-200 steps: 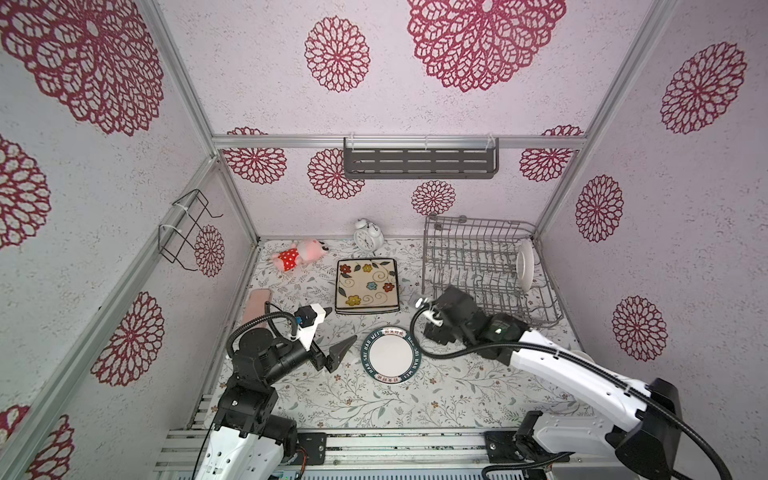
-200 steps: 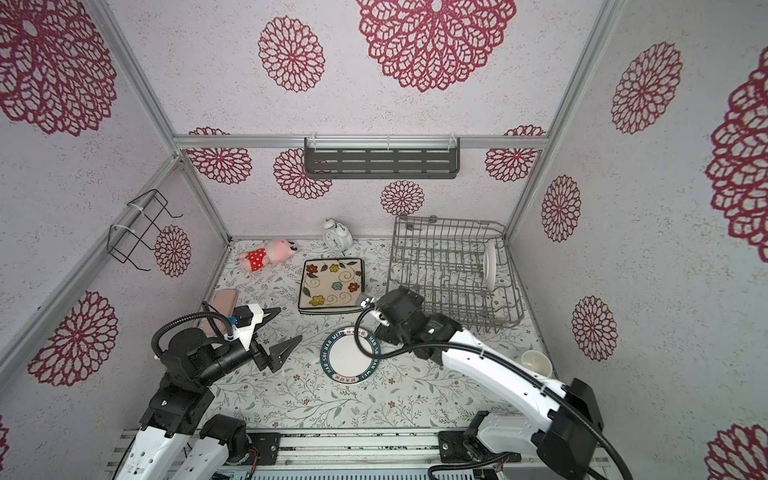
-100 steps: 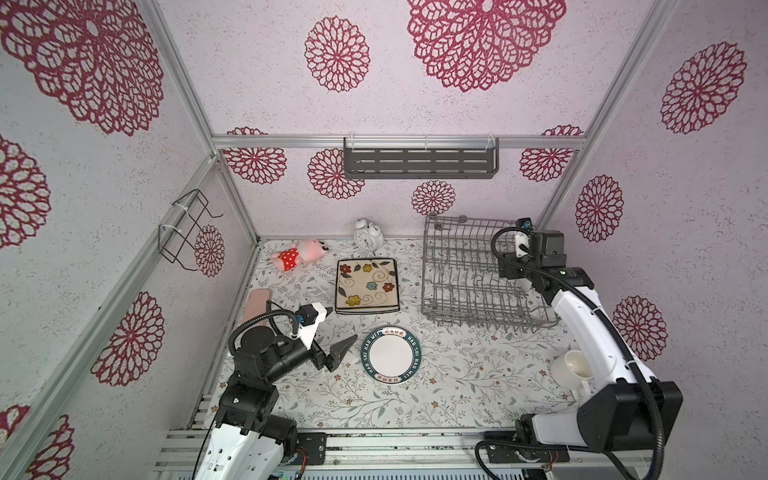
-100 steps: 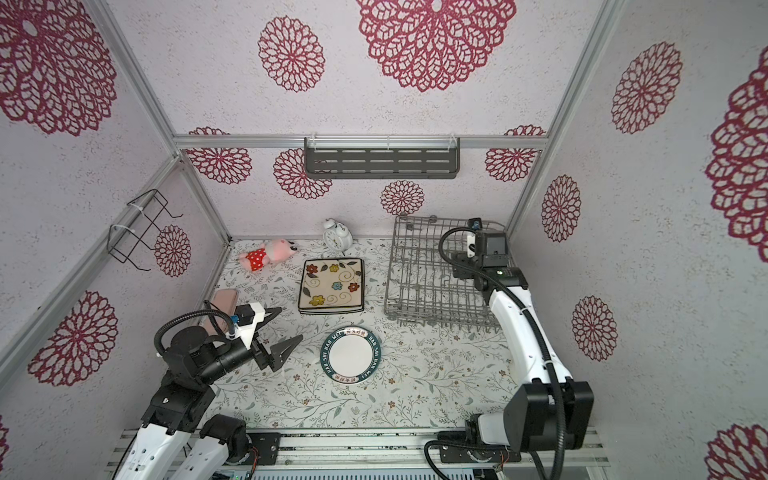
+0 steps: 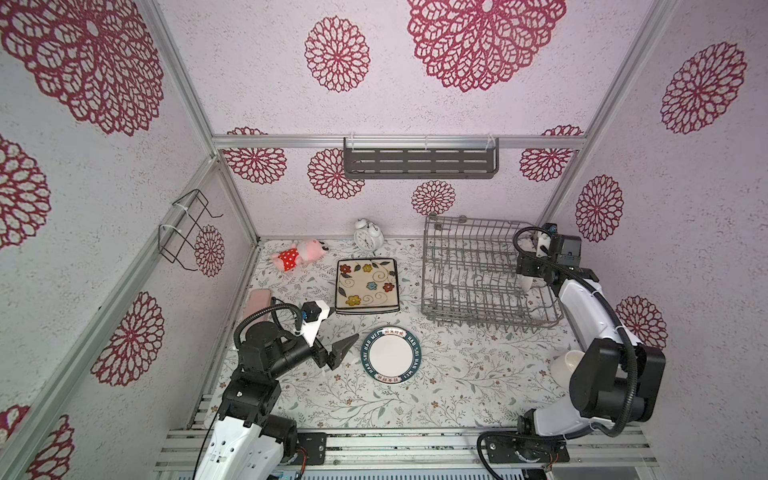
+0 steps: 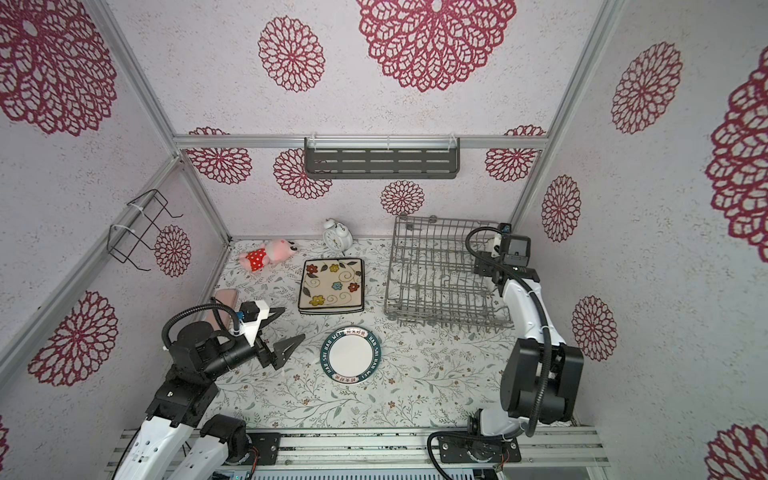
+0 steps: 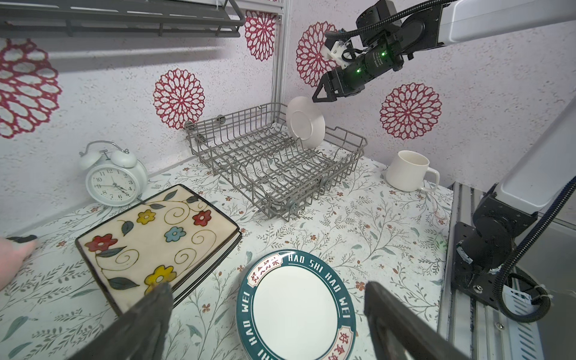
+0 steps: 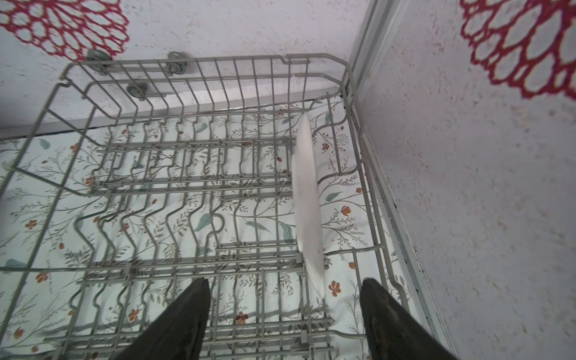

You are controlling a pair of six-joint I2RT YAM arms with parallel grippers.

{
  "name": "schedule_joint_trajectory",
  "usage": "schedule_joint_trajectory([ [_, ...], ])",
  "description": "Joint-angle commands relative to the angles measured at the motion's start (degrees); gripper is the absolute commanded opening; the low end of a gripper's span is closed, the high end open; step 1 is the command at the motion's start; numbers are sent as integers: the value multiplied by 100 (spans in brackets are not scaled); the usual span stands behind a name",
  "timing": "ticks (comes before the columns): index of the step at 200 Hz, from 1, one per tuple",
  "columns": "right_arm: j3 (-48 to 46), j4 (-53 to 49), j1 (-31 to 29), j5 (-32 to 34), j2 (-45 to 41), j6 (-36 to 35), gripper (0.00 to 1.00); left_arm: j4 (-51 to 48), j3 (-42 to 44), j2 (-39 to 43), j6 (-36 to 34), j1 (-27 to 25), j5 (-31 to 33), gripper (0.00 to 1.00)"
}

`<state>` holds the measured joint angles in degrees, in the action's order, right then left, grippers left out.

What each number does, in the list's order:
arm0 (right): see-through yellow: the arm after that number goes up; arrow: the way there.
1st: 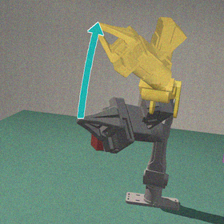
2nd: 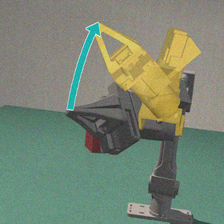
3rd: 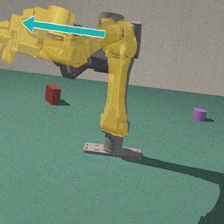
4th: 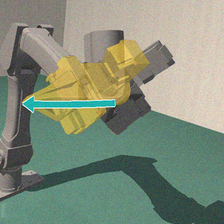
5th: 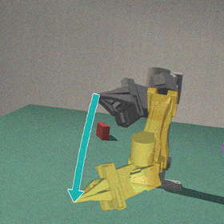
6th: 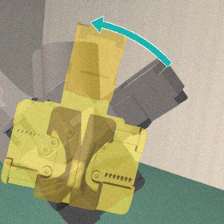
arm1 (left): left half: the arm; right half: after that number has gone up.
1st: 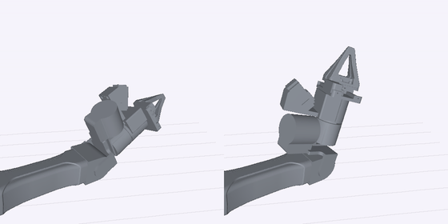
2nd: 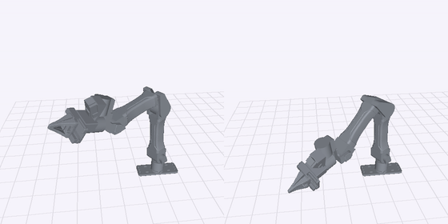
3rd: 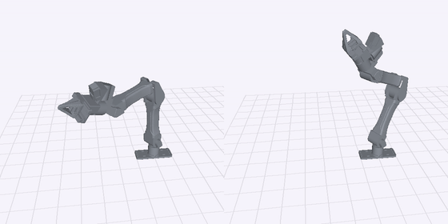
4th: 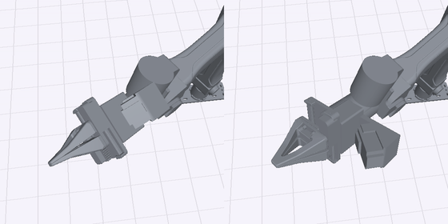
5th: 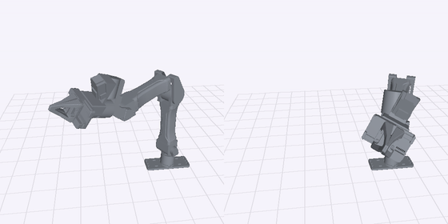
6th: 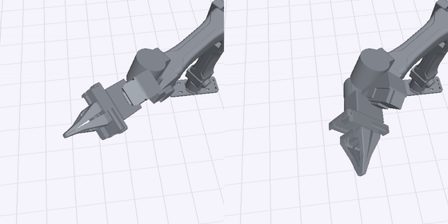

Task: Unload the plates from the dish rack
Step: 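Lower the right gripper and grasp the last white plate's rim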

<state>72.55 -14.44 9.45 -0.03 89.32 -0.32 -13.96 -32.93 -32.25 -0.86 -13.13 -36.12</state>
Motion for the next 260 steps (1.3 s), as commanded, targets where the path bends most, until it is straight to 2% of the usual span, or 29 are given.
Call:
schedule_joint_trajectory([
  [1, 58, 357, 224, -247, 127, 122, 79, 148, -3, -80, -133, 10, -107, 97],
  [54, 244, 520, 492, -557, 716, 52, 79, 153, -79, -355, -130, 12, -139, 97],
  [113, 581, 640, 514, -730, 1351, 38, 77, 191, -113, -528, -132, 30, -378, 97],
  [185, 855, 589, 488, -548, 1737, -110, 72, 306, -106, -673, -124, 31, -484, 97],
  [220, 883, 541, 454, -490, 1750, -239, 66, 306, -117, -750, -125, 32, -510, 97],
  [260, 996, 394, 339, -473, 1807, -472, 56, 306, -135, -785, -118, 38, -528, 97],
])
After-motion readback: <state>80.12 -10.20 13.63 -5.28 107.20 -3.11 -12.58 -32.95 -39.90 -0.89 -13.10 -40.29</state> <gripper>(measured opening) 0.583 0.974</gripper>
